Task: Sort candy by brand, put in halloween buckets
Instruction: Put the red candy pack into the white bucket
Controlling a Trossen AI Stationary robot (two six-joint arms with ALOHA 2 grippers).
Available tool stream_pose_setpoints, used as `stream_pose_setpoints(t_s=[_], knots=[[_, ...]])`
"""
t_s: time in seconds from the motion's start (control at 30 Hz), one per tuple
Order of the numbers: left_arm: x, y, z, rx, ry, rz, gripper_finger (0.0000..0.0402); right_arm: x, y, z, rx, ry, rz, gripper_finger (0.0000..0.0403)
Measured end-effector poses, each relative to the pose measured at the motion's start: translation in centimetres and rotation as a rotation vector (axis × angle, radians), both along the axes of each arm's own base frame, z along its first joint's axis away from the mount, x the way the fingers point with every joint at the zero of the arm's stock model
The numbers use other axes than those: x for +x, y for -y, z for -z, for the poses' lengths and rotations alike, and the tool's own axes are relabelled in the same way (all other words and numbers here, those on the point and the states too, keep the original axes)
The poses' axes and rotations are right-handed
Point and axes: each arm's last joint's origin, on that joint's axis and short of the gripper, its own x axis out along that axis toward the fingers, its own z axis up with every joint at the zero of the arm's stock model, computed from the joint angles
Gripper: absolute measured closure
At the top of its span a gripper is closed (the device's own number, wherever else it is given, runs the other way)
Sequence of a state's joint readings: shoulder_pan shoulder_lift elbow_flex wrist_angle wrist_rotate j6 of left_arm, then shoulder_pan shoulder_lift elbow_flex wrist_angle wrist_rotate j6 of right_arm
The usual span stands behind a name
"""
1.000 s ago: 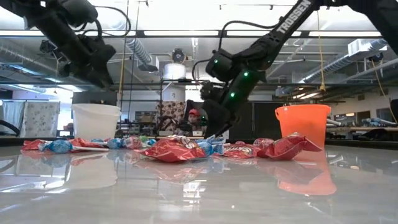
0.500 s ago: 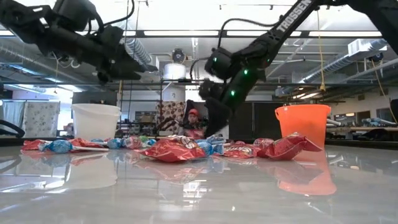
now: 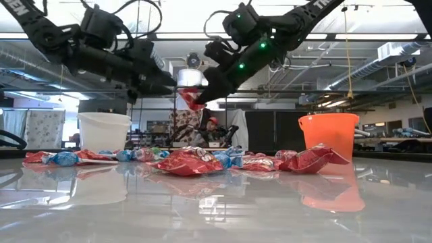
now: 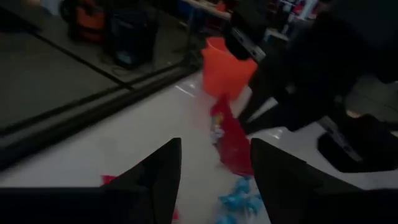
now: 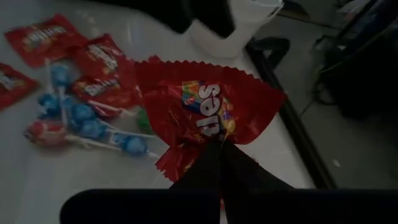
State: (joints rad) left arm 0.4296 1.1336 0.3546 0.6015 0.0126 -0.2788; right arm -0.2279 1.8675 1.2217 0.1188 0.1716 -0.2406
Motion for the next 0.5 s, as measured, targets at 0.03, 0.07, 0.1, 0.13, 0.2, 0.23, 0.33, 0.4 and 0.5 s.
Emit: stream_pose_setpoints(t_s=[0.03,0.07,0.1,0.13,0.2,0.23,0.33,0.4,0.5], knots=[[0.3,-0.1,0.1,-0.010,-0.006,0.020,0.0204,0.0,-0.2,0.0,-0.013,-0.003,0.004,0.0398],[0.8,-0.2,0.1,-0.013,-0.003,0.039,0.0204,0.1,-0.3,-0.1,-0.023,0.000,0.007,0.0398],[1.2,-0.2,0.0,-0.003,-0.001,0.053,0.0204,0.1,-0.4,-0.2,-0.031,0.007,0.007,0.0398],[1.5,-0.2,0.1,0.006,-0.001,0.077,0.0204,0.2,-0.4,-0.2,-0.036,0.009,0.010,0.0398],[2.2,-0.3,-0.1,0.019,0.007,0.120,0.0204,0.1,-0.4,-0.2,-0.045,0.004,0.019,0.0398],[2.5,-0.4,0.0,0.014,0.005,0.145,0.0204,0.1,-0.4,-0.2,-0.049,-0.001,0.024,0.0398],[3.3,-0.7,-0.1,0.004,-0.002,0.150,0.0204,0.1,-0.5,-0.2,-0.060,-0.009,0.042,0.0398],[3.7,-1.0,0.0,-0.016,-0.011,0.108,0.0204,0.1,-0.6,-0.2,-0.065,-0.010,0.045,0.0398],[3.9,-1.4,0.3,-0.014,-0.036,0.073,0.0212,0.3,-1.1,-0.2,-0.070,-0.004,0.027,0.0398]])
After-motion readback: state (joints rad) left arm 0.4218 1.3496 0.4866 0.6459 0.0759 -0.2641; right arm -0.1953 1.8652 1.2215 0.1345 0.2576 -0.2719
